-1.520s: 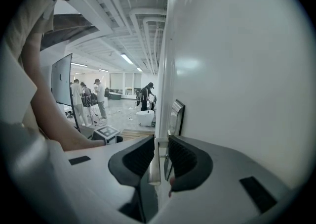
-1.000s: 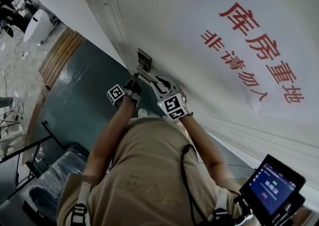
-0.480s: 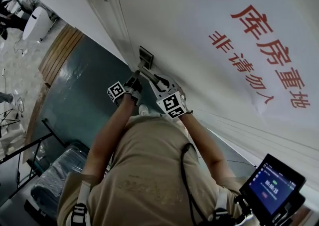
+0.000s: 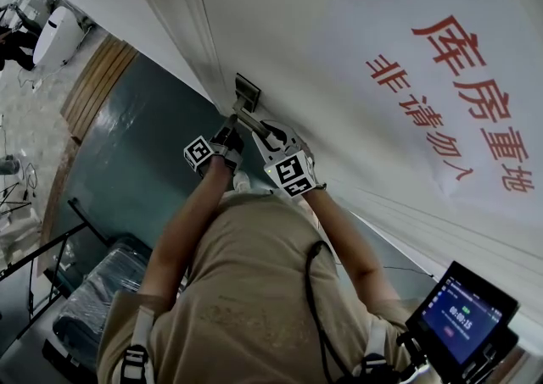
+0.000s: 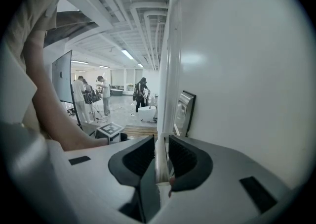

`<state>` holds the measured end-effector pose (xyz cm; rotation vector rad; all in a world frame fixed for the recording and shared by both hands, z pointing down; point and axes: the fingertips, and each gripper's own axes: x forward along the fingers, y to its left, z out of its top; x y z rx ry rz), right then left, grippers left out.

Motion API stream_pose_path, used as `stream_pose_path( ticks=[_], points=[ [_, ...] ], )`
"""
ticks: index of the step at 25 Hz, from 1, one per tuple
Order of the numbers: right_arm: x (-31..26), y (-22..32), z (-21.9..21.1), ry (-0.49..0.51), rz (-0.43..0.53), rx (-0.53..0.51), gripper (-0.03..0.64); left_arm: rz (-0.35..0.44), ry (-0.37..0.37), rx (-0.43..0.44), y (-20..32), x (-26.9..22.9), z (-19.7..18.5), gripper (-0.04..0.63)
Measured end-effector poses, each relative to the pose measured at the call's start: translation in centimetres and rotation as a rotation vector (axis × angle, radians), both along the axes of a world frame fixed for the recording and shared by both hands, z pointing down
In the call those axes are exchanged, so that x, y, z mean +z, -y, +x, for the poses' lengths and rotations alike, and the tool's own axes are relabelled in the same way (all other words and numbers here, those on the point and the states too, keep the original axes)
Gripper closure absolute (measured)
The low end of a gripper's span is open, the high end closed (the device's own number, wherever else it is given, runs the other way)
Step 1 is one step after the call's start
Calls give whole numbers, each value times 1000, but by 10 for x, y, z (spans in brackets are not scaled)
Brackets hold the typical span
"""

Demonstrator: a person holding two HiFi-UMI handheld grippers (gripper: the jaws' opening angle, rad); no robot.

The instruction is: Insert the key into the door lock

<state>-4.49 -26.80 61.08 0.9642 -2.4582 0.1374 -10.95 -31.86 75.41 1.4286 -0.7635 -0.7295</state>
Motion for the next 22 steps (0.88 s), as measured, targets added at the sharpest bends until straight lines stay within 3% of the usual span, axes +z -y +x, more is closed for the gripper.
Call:
stream_pose_path(
  ticks=[4, 10, 15, 18, 22],
  points=[
    [1, -1, 4, -6, -5, 8, 541, 10, 12, 22, 1, -1, 3, 563],
    [1, 0, 8, -8, 0, 14, 541, 67, 124, 77, 2, -4, 3, 563],
    [-1, 3, 10, -11, 5, 13, 541, 27, 28, 19, 1, -4, 4, 563],
    [-1, 2, 9, -10, 7, 10, 541, 35, 89, 48, 2, -3, 4, 563],
    [1, -1, 7, -10, 2, 6, 541, 21, 31, 21, 1, -1, 4, 563]
  ],
)
